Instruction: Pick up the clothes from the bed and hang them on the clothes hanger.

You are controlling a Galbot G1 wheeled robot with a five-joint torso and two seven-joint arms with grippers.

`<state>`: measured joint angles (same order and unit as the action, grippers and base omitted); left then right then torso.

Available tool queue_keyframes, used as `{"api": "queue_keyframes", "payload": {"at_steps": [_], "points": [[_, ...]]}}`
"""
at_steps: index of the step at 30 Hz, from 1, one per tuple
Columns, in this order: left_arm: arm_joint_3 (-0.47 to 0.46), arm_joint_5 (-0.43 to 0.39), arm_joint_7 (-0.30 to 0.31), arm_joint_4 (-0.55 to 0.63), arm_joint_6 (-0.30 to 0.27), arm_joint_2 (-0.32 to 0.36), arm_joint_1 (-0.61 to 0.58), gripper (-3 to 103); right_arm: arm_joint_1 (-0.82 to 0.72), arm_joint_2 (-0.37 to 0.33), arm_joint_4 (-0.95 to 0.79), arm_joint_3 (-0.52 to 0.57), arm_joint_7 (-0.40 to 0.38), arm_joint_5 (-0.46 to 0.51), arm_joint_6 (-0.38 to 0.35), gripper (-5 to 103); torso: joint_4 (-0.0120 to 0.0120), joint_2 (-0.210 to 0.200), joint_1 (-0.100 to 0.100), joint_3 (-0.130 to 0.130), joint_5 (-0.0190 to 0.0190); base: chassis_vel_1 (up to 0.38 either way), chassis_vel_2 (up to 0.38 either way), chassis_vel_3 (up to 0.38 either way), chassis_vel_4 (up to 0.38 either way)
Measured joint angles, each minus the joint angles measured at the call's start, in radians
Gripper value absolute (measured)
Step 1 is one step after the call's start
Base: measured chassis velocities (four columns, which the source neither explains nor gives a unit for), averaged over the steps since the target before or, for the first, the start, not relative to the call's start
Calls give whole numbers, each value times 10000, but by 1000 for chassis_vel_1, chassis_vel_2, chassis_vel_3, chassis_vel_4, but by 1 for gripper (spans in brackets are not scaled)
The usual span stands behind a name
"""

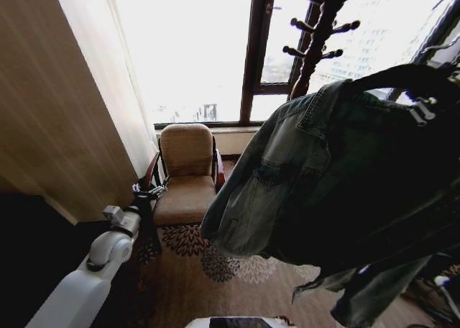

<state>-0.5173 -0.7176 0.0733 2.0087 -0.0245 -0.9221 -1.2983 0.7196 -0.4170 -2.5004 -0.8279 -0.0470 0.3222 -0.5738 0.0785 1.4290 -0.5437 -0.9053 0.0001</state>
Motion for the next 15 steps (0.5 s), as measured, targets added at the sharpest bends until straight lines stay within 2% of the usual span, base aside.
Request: {"api": "queue_keyframes", "payload": {"at_steps": [10,12,15], "points": [[0,0,0,0,0,0,0,100,99,-8,4,-170,-67,-7,-6,31,0,-2,-4,-1,-4,-405,-56,396,51],[1,0,0,0,0,-1,0,100,131,-46,10,-217,-73,-6,-2,31,-1,-3,-8,-3,3,-251,-75,344,92],[2,0,-1,0,0,-1,1,100,144,-105,22,-245,-72,-10,0,31,4,-5,-11,-4,13,-137,-73,145,18]]}}
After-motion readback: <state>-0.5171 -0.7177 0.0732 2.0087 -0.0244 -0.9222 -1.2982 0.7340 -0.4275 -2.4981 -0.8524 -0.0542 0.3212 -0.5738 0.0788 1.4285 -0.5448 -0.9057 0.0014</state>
